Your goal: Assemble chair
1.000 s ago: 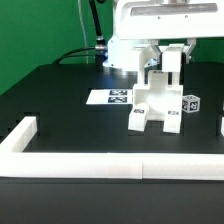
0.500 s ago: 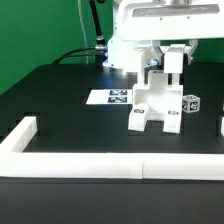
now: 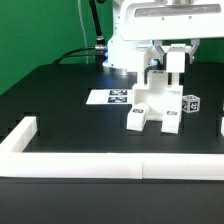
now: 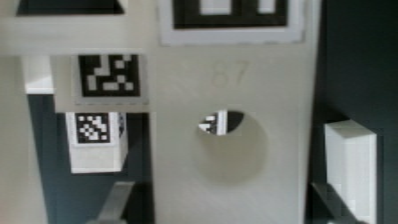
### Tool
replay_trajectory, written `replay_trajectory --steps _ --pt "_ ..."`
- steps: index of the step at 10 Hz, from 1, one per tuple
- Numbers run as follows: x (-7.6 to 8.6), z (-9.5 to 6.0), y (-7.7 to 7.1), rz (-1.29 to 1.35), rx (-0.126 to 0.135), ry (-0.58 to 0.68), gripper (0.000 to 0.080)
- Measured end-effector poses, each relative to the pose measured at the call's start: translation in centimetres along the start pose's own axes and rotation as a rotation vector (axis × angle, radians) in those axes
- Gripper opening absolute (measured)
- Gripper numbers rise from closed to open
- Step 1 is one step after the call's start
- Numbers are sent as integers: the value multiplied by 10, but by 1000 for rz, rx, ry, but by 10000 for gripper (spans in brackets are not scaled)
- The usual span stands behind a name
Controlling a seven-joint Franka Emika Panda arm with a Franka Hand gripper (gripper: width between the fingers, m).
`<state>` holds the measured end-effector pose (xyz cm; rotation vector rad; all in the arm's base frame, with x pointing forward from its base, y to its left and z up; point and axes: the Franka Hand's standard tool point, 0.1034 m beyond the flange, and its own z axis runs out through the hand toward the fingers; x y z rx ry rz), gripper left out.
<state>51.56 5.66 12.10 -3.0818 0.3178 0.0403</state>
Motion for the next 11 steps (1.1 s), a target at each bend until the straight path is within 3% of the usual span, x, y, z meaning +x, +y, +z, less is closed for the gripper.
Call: replay_trajectory --steps 11 --pt "4 -2 -1 -1 0 15 289"
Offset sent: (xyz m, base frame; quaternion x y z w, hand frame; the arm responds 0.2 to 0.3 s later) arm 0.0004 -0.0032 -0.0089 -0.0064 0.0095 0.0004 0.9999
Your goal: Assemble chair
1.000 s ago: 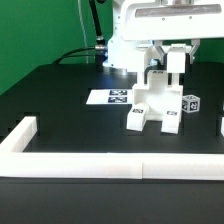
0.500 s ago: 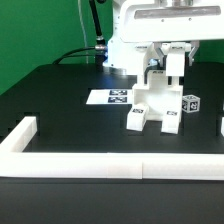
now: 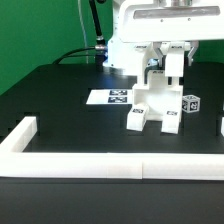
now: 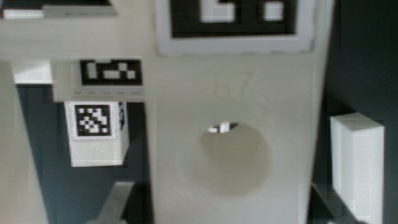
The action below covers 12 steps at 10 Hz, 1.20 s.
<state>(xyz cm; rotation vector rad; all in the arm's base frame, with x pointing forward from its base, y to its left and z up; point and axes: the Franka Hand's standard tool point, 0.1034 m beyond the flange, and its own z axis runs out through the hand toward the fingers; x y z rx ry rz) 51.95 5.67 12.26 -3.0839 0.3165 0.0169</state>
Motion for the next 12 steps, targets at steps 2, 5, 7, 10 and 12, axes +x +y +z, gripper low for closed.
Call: replay_trajectory --steps 2,5,7,10,12 --pt "-5 -1 -3 -1 4 2 289" --pt "-10 2 -5 -3 5 14 289" --pt "-11 3 -5 -3 3 13 289" --pt "-12 1 -6 26 0 12 289" --pt "-11 -1 -5 53 2 16 289"
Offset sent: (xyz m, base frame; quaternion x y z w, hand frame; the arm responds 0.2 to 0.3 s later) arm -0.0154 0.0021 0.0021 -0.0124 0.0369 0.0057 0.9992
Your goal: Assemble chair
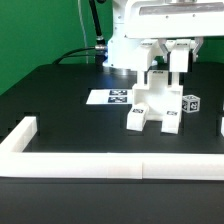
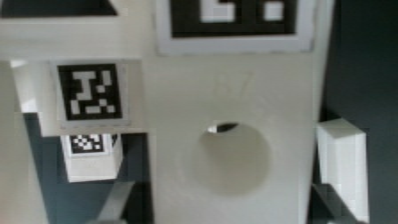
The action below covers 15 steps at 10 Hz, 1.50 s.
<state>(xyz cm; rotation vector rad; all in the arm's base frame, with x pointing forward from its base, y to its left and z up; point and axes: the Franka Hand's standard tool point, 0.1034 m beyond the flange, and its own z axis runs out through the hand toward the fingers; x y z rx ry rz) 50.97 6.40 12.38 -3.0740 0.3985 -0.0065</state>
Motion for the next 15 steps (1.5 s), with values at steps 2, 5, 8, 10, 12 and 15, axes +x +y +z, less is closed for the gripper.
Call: replay_trajectory --steps 2,5,8,10,12,15 --pt "0 1 2 0 1 3 289" --pt "0 3 3 -4 -2 -1 289" --pt "-1 4 3 -4 -3 -3 289" --pt "-5 3 2 31 -3 -6 289" --pt "-11 5 -1 35 -4 -8 289" --pt "-10 5 -1 23 -1 8 289"
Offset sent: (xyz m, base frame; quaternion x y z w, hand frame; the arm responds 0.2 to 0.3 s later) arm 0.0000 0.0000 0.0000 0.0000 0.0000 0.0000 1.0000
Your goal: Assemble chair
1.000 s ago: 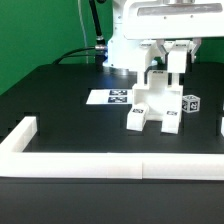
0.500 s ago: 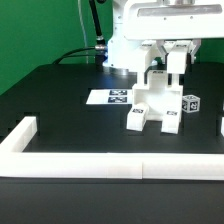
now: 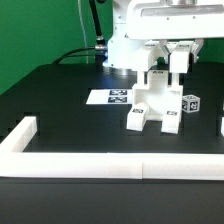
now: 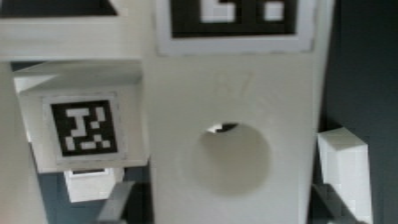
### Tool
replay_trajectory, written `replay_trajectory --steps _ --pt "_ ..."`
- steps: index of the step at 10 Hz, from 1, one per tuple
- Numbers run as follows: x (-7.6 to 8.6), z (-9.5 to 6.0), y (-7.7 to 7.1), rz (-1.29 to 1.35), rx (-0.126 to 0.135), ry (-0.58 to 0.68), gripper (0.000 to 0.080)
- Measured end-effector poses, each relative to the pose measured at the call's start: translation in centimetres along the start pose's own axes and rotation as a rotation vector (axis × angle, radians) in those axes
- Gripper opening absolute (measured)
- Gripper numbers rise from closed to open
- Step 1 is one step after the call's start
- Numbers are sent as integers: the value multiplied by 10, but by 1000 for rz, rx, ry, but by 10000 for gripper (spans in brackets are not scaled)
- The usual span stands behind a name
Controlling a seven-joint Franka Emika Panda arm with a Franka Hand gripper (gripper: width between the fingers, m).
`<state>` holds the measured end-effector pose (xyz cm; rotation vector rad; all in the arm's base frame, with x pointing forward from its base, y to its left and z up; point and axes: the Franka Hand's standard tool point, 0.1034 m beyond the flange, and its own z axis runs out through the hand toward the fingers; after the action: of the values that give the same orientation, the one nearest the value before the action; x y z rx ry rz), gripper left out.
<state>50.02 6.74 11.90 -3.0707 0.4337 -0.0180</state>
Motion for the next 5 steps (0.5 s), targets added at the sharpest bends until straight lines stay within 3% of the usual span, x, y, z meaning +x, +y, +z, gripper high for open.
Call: replay_trajectory --steps 5 --pt "4 0 6 -27 1 4 289"
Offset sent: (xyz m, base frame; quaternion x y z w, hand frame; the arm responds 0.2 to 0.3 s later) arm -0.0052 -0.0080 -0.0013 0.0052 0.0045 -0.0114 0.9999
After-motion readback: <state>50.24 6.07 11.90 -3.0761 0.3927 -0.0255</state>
